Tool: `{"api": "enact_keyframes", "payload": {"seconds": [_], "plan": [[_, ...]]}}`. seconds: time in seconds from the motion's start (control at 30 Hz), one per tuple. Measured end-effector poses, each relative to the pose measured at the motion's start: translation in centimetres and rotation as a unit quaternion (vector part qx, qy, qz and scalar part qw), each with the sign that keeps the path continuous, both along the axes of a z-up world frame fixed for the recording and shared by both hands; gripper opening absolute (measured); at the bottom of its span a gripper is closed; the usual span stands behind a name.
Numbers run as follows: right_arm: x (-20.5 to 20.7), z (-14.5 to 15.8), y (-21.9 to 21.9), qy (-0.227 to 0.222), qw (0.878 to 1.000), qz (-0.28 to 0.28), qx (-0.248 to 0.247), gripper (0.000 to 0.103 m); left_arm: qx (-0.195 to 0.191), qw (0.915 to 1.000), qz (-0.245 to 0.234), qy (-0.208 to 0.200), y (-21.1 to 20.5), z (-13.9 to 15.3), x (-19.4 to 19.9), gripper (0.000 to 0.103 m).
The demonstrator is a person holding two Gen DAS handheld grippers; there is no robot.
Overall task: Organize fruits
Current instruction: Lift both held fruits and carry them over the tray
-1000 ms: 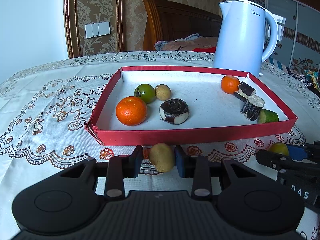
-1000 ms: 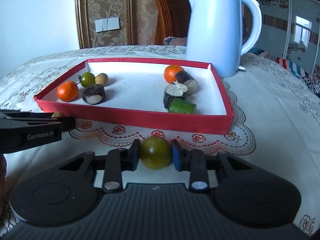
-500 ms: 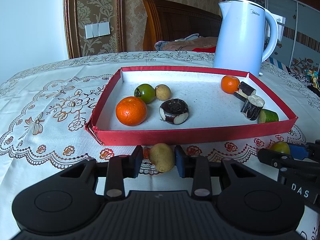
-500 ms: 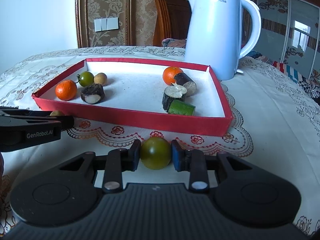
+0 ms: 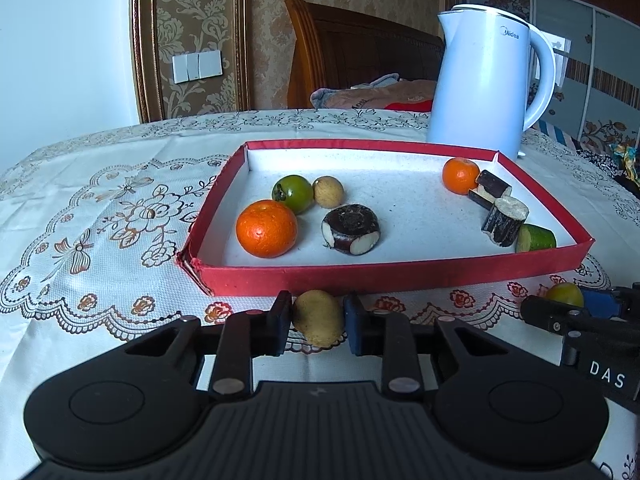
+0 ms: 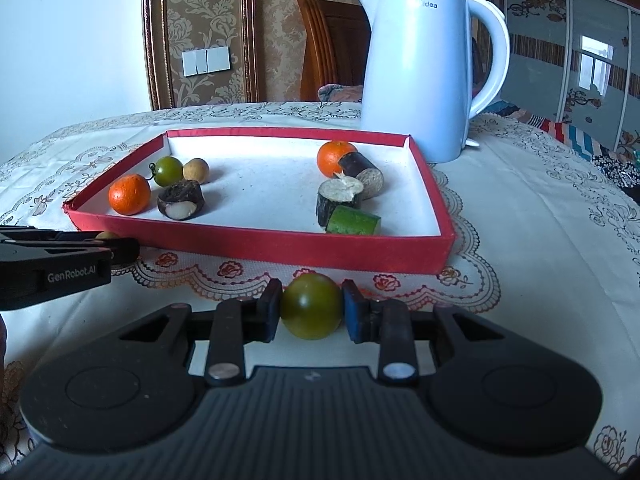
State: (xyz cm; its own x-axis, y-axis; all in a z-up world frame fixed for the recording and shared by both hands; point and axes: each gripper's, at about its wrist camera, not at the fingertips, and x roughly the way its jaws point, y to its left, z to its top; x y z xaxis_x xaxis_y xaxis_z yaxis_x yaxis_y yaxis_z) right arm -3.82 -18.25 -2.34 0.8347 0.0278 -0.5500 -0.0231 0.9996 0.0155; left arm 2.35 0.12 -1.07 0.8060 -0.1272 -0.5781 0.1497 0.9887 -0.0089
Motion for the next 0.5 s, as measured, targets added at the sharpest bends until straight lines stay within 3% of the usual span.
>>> {"api": "enact_keyframes", "payload": {"seconds": [0.5], "plan": [[-0.1, 0.0, -0.7, -0.004, 1.000, 0.003, 0.026, 0.030, 0.000, 0.9989, -0.028, -0.037, -0.1, 0.8, -1.4, 0.027]]}}
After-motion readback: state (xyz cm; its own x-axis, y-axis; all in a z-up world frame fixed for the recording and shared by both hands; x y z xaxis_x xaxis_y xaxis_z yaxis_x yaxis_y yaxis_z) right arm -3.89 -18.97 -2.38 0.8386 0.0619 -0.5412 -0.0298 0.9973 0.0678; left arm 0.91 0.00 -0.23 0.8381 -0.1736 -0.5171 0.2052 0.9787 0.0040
